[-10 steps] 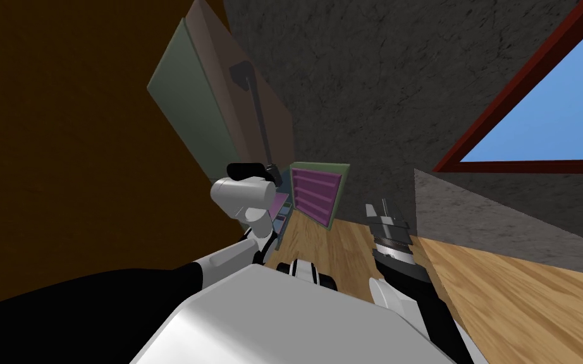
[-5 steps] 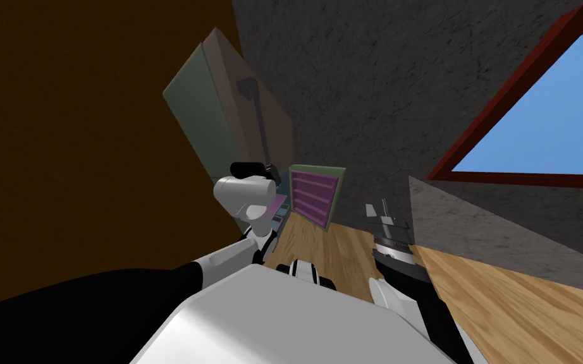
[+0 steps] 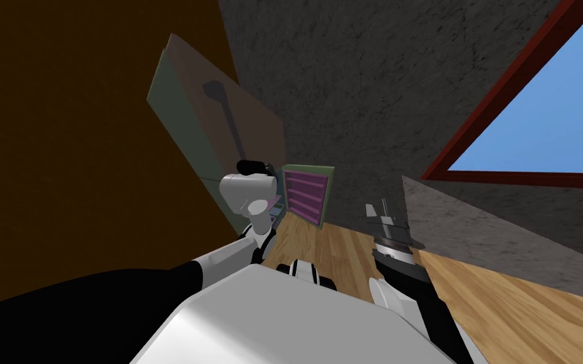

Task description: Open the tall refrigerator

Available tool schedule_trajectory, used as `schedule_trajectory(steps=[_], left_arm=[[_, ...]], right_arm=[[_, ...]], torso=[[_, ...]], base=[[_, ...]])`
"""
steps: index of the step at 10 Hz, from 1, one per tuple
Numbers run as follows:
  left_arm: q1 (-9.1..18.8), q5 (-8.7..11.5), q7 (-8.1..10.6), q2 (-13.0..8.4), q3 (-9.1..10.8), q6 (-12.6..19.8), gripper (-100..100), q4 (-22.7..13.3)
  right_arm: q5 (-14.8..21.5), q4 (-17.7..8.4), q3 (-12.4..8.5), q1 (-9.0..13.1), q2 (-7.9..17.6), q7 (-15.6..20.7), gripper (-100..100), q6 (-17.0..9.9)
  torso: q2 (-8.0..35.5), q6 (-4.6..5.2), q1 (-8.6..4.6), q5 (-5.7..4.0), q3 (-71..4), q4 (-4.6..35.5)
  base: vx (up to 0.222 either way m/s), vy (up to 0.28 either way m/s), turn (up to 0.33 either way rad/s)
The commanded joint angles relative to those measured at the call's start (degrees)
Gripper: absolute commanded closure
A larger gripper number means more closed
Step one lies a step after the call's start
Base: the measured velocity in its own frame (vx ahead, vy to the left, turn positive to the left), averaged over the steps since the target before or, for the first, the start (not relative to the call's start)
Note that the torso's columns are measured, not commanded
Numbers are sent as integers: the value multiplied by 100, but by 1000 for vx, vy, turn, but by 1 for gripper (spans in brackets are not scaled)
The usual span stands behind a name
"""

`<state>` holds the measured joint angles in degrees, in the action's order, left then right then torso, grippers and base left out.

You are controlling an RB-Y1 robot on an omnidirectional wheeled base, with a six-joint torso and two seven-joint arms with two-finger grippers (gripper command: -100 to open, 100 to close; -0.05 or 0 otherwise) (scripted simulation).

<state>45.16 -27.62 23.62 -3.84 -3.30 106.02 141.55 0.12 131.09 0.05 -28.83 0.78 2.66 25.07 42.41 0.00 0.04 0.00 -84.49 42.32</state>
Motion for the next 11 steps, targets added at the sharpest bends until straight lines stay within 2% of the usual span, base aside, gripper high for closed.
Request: schedule_trajectory(steps=[1, 2, 4, 5, 6, 7, 8, 9, 11], left_arm=[[9, -175, 23, -114, 158, -120, 100, -196], [9, -175, 23, -114, 158, -120, 100, -196], [33, -374, 51, -205, 264, -201, 100, -380], [33, -374, 51, -205, 264, -201, 100, -380], [46, -474, 65, -251, 317, -241, 100, -472], [54, -438, 49, -223, 279, -195, 100, -414], [12, -350, 23, -252, 248, -237, -100, -425], [1, -323, 16, -260, 239, -246, -100, -424], [-29, -239, -4, -289, 211, -263, -100, -410]], right_arm=[[0, 0, 0, -1, 0, 0, 0, 0], [0, 0, 0, -1, 0, 0, 0, 0], [0, 0, -1, -1, 1, 0, 0, 0], [0, 0, 0, -1, 0, 0, 0, 0], [0, 0, -1, 0, 1, 0, 0, 0], [0, 0, -1, 0, 1, 0, 0, 0], [0, 0, -2, 0, 2, 0, 0, 0], [0, 0, -4, 1, 5, 0, 0, 0], [-1, -1, -5, 1, 6, 0, 0, -1]], torso=[[-13, -1, -1, 1, -7, -2], [-22, -1, -13, -3, -14, -7], [-12, -1, 8, 4, -7, -3], [-29, -1, -23, -5, -18, -8], [-13, 1, 5, 0, -10, -5], [0, -1, 4, 3, -1, 0], [5, -2, 42, 11, 3, 2], [9, -4, 96, 29, 6, 3], [0, -3, 34, 13, 0, 1]], base=[[86, -342, 92], [45, -258, 35], [89, -304, 63], [70, -261, 38], [35, -262, 31], [20, -137, 18], [-17, 100, -36], [-52, 192, -46], [-59, 200, -20]])
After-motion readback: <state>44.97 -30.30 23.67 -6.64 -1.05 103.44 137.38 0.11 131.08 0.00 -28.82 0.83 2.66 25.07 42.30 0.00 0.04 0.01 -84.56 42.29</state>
